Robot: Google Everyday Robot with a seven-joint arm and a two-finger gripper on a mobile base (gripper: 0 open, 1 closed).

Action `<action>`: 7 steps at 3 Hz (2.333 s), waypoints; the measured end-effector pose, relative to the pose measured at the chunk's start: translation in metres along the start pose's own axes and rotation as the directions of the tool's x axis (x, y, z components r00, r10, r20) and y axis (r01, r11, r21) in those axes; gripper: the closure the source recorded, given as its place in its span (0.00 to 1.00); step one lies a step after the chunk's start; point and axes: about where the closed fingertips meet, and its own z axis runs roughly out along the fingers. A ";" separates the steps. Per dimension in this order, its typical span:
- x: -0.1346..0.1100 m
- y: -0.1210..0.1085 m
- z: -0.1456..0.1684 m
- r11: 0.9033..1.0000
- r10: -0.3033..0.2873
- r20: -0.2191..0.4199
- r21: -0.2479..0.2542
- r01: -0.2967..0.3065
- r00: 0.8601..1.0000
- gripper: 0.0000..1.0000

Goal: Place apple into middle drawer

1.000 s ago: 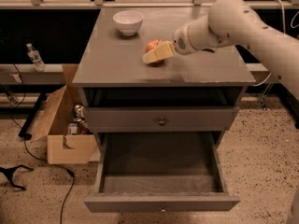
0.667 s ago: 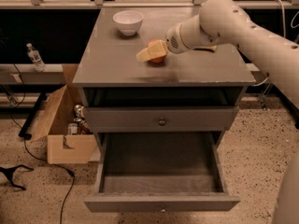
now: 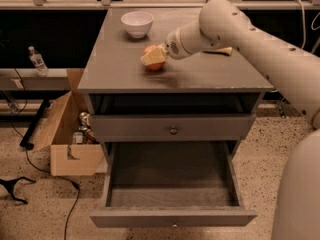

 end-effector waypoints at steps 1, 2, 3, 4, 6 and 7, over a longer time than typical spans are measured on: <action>-0.006 0.015 -0.015 0.999 -0.036 0.050 -0.024 0.037 0.998 0.65; -0.011 0.041 -0.055 0.995 -0.088 0.126 -0.044 0.094 0.988 0.88; 0.011 0.070 -0.111 0.981 -0.145 0.182 -0.101 0.165 0.973 1.00; 0.067 0.070 -0.169 0.967 -0.188 0.207 -0.131 0.218 0.960 1.00; 0.096 0.088 -0.151 0.956 -0.191 0.146 -0.196 0.218 0.971 1.00; 0.150 0.107 -0.137 0.950 -0.187 0.086 -0.236 0.202 0.979 1.00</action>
Offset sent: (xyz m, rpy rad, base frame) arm -0.1384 -0.1160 0.0964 0.1076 -0.2820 0.0959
